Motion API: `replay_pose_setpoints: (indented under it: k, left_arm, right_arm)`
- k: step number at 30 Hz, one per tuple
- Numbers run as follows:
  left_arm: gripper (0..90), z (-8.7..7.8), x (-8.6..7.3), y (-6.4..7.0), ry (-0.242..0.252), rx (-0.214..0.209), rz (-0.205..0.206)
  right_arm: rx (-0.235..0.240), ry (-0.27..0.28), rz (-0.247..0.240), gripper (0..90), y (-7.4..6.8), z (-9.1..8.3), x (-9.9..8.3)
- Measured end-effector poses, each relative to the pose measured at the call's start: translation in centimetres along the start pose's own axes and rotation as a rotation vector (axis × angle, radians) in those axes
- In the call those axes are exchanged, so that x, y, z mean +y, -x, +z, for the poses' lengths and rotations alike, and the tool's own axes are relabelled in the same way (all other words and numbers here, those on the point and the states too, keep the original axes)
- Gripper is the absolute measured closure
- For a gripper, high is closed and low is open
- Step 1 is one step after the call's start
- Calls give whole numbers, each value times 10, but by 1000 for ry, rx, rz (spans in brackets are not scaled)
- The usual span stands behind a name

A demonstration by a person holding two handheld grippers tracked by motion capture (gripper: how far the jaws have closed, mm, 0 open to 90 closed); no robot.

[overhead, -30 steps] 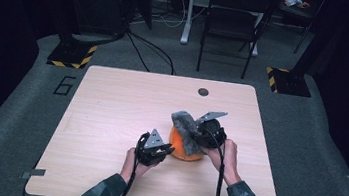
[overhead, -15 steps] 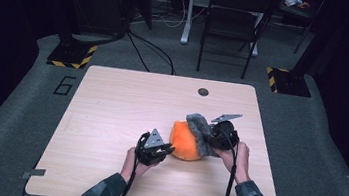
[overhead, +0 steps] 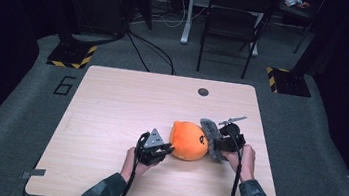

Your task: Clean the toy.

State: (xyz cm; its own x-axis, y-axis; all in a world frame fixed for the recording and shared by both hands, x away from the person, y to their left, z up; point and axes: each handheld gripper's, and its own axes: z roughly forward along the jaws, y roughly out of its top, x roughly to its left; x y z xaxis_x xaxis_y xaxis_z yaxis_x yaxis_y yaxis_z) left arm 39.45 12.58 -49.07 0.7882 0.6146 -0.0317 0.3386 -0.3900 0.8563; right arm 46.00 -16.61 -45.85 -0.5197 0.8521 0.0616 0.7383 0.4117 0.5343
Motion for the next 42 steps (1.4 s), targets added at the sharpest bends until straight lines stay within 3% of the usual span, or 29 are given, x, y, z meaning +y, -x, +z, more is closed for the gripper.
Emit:
replay_pose_setpoints:
  k: [3, 8, 11, 12, 13, 14, 15, 16, 17, 18, 19, 21, 23, 27, 31, 33, 34, 37, 41, 42]
  left_arm:
    - [796, 0, -1, -1, 0, -1, -9]
    - [793, 0, -1, -2, 1, 1, -12]
    - [791, -1, -1, -3, 0, -3, -13]
    - [791, -1, -1, -3, 0, -3, -13]
    - [791, 0, -1, -3, 3, -2, -13]
    - [790, 0, -1, -3, 3, -2, -13]
    - [790, 0, -1, -2, 5, 1, -12]
    - [789, 0, -1, -2, 5, 1, -12]
    - [789, 0, -1, -2, 7, 3, -12]
    - [788, 0, -1, -2, 7, 3, -12]
    - [787, 0, -1, -2, 5, 5, -8]
    - [786, 0, -1, -2, 5, 6, -6]
    - [783, 0, -2, -3, 10, 4, -6]
    - [768, 0, -1, -3, 14, 4, -3]
    - [731, 0, 0, 0, 19, 18, 13]
    - [664, -1, 0, 0, 2, 35, 31]
    - [573, -2, 0, 0, -8, 45, 31]
    - [451, -2, 0, 0, -17, 61, 34]
    - [375, 3, 2, 3, -23, 110, 75]
    - [360, 5, 2, 5, -23, 104, 78]
  right_arm:
    - [-16, -50, 4, 780, 5, 13, -5]
    - [-43, -47, 2, 780, 7, 8, -2]
    - [-55, 37, -3, 780, 6, -24, 6]
    - [-55, 37, -3, 780, 6, -24, 6]
    - [-37, 99, -15, 780, 1, -43, 12]
    - [-37, 99, -15, 780, 1, -43, 12]
    - [-11, 153, -31, 779, -8, -58, 16]
    - [-11, 153, -31, 779, -8, -58, 16]
    - [20, 172, -65, 779, -20, -66, 20]
    - [20, 172, -65, 779, -20, -66, 20]
    - [63, 152, -93, 780, -33, -66, 23]
    - [74, 140, -116, 779, -38, -63, 24]
    - [79, 85, -149, 780, -48, -45, 23]
    - [50, 54, -150, 780, -48, -26, 19]
    - [52, 64, -141, 780, -44, -24, 18]
    - [36, 68, -142, 780, -44, -23, 17]
    - [30, 68, -140, 780, -42, -22, 17]
    - [38, 69, -130, 780, -41, -21, 17]
    - [55, 83, -105, 780, -37, -18, 17]
    - [56, 84, -109, 780, -36, -17, 16]
